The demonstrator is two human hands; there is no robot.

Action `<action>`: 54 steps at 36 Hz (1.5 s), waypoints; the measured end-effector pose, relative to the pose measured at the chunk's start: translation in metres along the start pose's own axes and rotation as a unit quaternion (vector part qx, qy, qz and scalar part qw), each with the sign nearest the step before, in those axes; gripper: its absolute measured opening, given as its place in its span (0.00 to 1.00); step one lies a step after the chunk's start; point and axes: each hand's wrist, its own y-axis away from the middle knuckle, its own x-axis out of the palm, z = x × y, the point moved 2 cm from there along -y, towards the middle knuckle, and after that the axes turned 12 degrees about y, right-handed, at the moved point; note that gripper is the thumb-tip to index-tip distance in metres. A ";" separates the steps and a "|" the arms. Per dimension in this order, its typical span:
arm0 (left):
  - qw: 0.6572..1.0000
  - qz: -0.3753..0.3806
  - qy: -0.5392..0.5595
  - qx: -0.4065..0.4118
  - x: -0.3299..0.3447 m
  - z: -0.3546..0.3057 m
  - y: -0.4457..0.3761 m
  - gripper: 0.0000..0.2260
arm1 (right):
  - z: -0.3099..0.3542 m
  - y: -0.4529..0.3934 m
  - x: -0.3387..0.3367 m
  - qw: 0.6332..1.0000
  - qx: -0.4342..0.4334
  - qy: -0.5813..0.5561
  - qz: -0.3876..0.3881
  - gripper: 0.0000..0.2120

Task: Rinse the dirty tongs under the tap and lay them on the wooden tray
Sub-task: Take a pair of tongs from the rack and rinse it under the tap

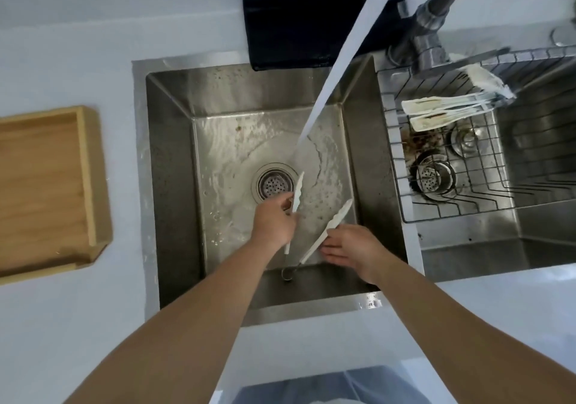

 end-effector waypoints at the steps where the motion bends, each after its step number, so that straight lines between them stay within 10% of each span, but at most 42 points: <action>1: 1.000 0.004 -0.011 0.004 0.001 0.000 -0.002 0.20 | -0.001 -0.003 0.000 1.000 0.006 -0.004 -0.001 0.11; 26: 0.990 0.077 -0.111 0.033 0.018 0.008 -0.022 0.11 | -0.014 -0.036 -0.007 0.993 0.102 0.052 0.013 0.23; 54: 0.998 0.023 0.037 -0.041 -0.013 0.011 0.036 0.11 | -0.012 0.025 -0.010 0.997 -0.053 -0.055 -0.009 0.16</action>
